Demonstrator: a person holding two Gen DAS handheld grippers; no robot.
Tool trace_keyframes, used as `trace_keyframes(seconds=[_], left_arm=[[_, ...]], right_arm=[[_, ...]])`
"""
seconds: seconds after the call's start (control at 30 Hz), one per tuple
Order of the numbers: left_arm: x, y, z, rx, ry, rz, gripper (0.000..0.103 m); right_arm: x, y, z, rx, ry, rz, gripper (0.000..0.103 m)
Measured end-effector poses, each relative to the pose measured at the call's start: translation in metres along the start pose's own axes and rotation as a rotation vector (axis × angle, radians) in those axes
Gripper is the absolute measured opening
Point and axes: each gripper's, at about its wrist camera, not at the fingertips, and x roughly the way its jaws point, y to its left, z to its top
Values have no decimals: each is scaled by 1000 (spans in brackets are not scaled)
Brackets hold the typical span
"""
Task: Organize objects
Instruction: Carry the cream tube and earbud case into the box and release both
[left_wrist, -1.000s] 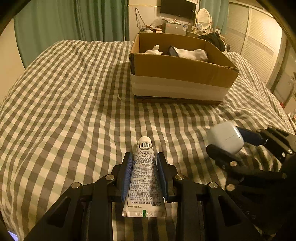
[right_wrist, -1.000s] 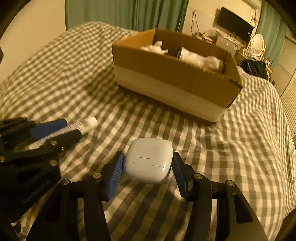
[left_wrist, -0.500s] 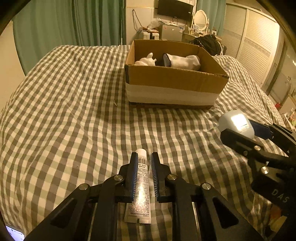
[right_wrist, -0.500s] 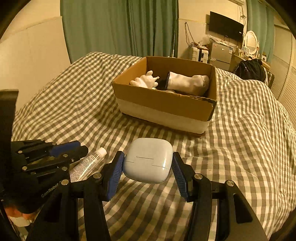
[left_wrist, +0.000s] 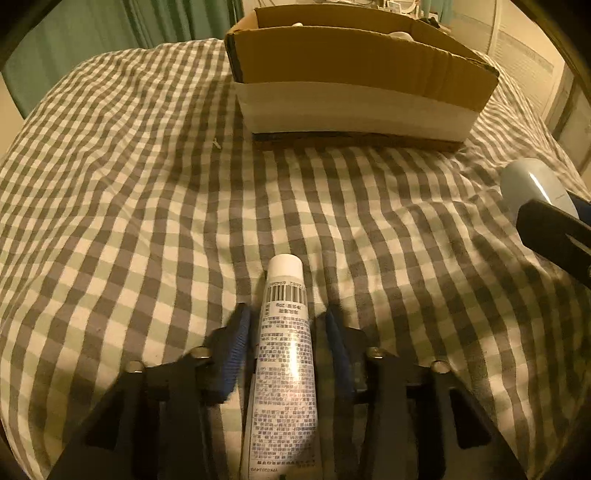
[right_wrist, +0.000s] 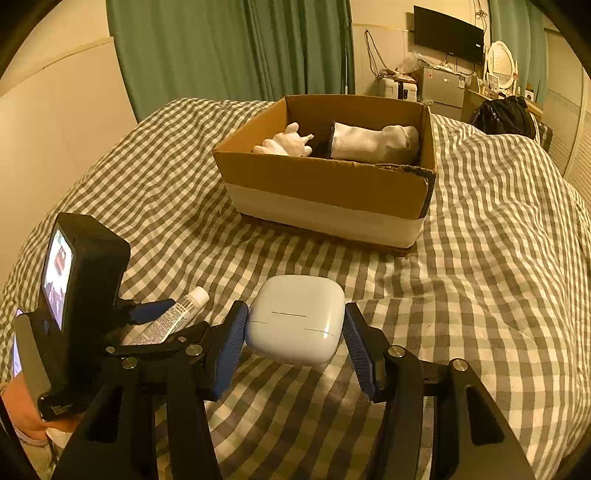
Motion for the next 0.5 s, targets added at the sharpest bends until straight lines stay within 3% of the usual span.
trace_keyframes(seconds=[0.27,0.5], left_arm=[[-35,6,5,-54,-80,-57,25],[-87,11,43,-55,-223,-106,25]], right_arm=[[-11,2,3,-4,-32,2,52],[-35,3,26,-30,-110,-31,52]])
